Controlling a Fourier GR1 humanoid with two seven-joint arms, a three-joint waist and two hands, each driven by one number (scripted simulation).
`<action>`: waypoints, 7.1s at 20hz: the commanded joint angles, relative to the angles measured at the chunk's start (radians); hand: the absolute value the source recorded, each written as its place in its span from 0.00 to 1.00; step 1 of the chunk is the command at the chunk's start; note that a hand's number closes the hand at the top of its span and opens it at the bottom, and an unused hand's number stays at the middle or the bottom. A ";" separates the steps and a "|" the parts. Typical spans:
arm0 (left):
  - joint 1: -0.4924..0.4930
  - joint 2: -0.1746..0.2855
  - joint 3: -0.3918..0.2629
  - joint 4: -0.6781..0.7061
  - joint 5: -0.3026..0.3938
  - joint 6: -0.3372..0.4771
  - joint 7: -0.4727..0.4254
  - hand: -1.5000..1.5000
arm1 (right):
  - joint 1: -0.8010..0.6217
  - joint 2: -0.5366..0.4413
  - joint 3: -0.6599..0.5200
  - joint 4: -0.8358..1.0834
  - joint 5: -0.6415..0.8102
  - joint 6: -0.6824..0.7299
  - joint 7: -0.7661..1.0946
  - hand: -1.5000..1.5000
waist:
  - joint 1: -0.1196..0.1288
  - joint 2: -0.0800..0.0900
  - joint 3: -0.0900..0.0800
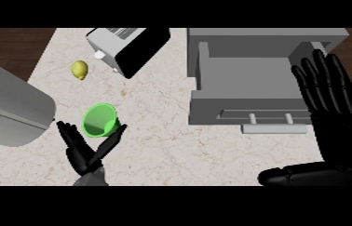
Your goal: Pick up the cup, place it into the drawer and close the drawer
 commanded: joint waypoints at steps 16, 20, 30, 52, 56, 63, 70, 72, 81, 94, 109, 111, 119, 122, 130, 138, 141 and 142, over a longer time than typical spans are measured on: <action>-0.156 0.016 0.114 0.277 0.050 -0.289 -0.128 0.00 | -0.072 0.014 -0.003 0.093 0.026 -0.007 -0.043 0.00 | 0.003 0.001 0.000; -0.204 0.031 0.130 0.315 0.063 -0.388 -0.127 0.00 | 0.029 0.036 0.040 0.003 0.021 0.000 -0.013 0.00 | -0.004 0.001 -0.001; -0.178 0.045 0.138 0.338 0.022 -0.493 -0.250 1.00 | 0.016 0.002 -0.013 0.022 0.009 0.020 -0.039 0.00 | 0.002 0.000 0.000; -0.143 0.229 -0.121 -0.001 -0.177 -0.842 0.005 1.00 | 0.011 -0.034 -0.071 -0.006 -0.052 0.032 0.017 0.00 | 0.015 -0.006 0.002; -0.194 0.180 -0.163 -0.154 -0.178 -0.765 0.162 1.00 | 0.012 -0.022 -0.066 0.041 -0.043 0.035 -0.012 0.00 | 0.010 -0.003 0.001; -0.225 0.186 -0.169 -0.454 -0.145 -0.671 0.433 1.00 | 0.050 0.017 -0.005 -0.029 -0.002 0.011 -0.005 0.00 | 0.003 -0.003 0.001; -0.394 0.086 -0.218 -0.546 -0.225 -0.469 0.626 1.00 | 0.072 -0.030 -0.080 0.017 -0.062 0.077 -0.068 0.00 | -0.006 -0.003 0.001; -0.471 0.070 -0.203 -0.475 -0.257 -0.458 0.620 1.00 | 0.033 -0.012 -0.048 0.012 -0.034 0.040 -0.021 0.00 | -0.007 0.000 0.000; -0.657 0.065 -0.177 -0.395 -0.338 -0.418 0.754 1.00 | 0.038 -0.038 -0.074 -0.039 -0.052 0.047 0.021 0.00 | -0.007 0.000 0.000; -0.950 -0.002 -0.152 -0.010 -0.376 -0.353 0.722 1.00 | -0.015 -0.041 -0.091 0.048 -0.060 0.052 -0.006 0.00 | -0.014 0.003 0.000; -1.162 -0.003 -0.395 0.356 -0.102 -0.213 0.612 1.00 | 0.017 -0.039 -0.075 0.053 -0.046 0.079 -0.050 0.00 | -0.054 0.010 0.001; -1.165 -0.003 -0.403 0.419 -0.088 -0.247 0.573 1.00 | 0.023 -0.017 -0.054 0.077 -0.040 0.086 -0.090 0.00 | -0.062 0.014 0.001; -1.185 -0.003 -0.545 0.475 -0.013 -0.205 0.555 1.00 | -0.079 -0.016 -0.038 0.147 -0.023 0.069 -0.068 0.00 | -0.100 0.025 0.002; -1.200 -0.003 -0.581 0.526 -0.036 -0.234 0.592 1.00 | -0.051 -0.030 -0.075 0.139 -0.051 0.080 -0.076 0.00 | -0.078 0.020 0.002; -1.182 -0.003 -0.679 0.468 0.020 -0.126 0.613 0.00 | -0.033 0.000 -0.033 0.099 -0.077 0.092 -0.075 0.00 | -0.115 0.023 0.002; -1.175 -0.003 -0.629 0.399 0.139 -0.196 0.484 0.00 | -0.057 -0.010 -0.061 0.080 -0.142 0.091 -0.021 0.00 | -0.079 0.017 0.001; -1.202 -0.003 -0.594 0.365 0.184 -0.196 0.465 0.00 | -0.034 -0.023 -0.083 0.098 -0.198 0.128 -0.028 0.00 | -0.062 0.011 0.001; -1.168 -0.003 -0.563 0.398 0.165 -0.275 0.419 0.00 | 0.008 -0.041 -0.096 0.045 -0.224 0.145 -0.012 0.00 | -0.043 0.007 0.001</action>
